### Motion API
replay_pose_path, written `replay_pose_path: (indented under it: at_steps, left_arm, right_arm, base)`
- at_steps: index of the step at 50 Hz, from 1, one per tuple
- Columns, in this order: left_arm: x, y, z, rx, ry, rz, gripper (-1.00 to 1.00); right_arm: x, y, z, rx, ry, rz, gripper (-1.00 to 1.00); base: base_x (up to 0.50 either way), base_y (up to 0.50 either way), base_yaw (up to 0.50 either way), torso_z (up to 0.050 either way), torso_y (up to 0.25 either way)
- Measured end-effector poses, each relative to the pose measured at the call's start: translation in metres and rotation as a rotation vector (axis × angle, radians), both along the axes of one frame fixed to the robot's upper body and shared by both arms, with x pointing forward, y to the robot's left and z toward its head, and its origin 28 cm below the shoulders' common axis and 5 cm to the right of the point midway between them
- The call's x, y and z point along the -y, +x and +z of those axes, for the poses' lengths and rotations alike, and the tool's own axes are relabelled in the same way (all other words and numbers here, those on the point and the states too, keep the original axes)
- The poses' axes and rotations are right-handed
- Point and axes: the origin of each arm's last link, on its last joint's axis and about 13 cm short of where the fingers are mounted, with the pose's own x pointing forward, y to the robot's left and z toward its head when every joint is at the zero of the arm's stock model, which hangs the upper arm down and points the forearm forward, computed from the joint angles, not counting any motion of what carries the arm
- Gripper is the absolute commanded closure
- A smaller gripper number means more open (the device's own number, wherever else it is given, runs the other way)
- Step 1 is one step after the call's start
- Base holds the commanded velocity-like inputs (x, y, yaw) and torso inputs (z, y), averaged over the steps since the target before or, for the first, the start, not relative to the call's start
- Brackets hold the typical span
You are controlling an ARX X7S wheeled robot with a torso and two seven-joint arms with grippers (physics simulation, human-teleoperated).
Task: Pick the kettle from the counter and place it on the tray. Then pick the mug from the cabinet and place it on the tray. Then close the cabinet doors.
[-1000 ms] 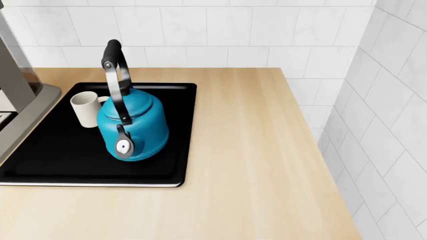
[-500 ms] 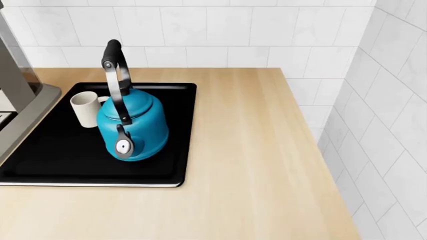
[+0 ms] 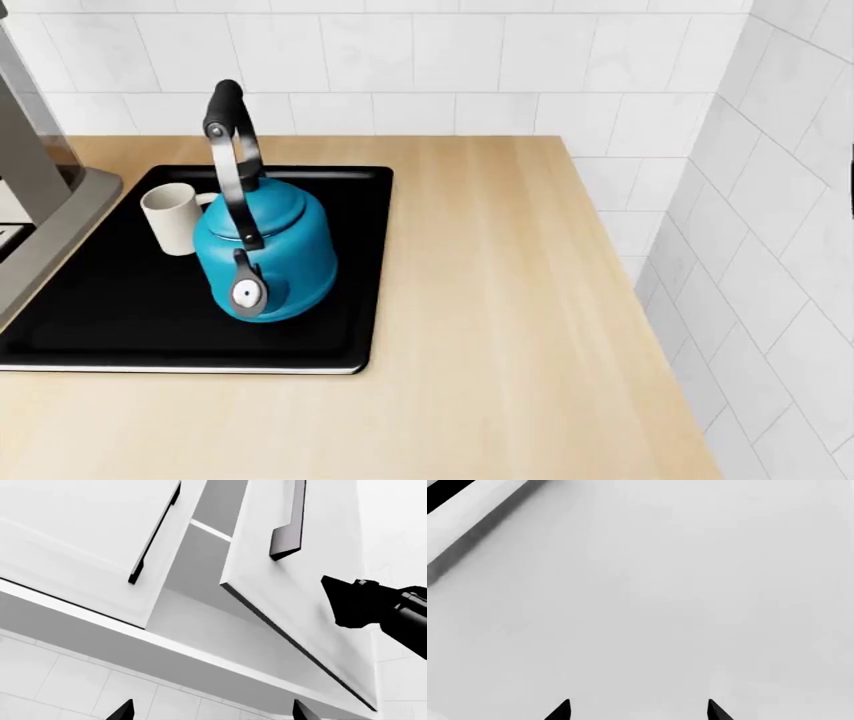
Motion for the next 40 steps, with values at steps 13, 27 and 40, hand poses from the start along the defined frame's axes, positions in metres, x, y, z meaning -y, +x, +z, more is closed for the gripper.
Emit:
replay_pose_path:
  at_steps: [13,27,40]
  left_arm:
    - [-0.002,0.001,-0.003,-0.008,-0.008,0.000,-1.00]
    - [-0.004,0.002,-0.006,-0.014,-0.020,0.000,-1.00]
    - [-0.006,0.003,-0.008,-0.021,-0.031,0.000,-1.00]
  right_arm:
    - [-0.013,0.040,-0.024,-0.016,-0.181,-0.208,-1.00]
    - [-0.023,0.069,-0.042,-0.007,-0.330,-0.397,-1.00]
    - [-0.029,0.084,-0.052,-0.011,-0.390,-0.468,-1.00]
  base:
    - [0.00,0.00,0.00,0.000,0.000]
    - [0.00,0.00,0.00,0.000,0.000]
    - [0.01,0.00,0.00,0.000,0.000]
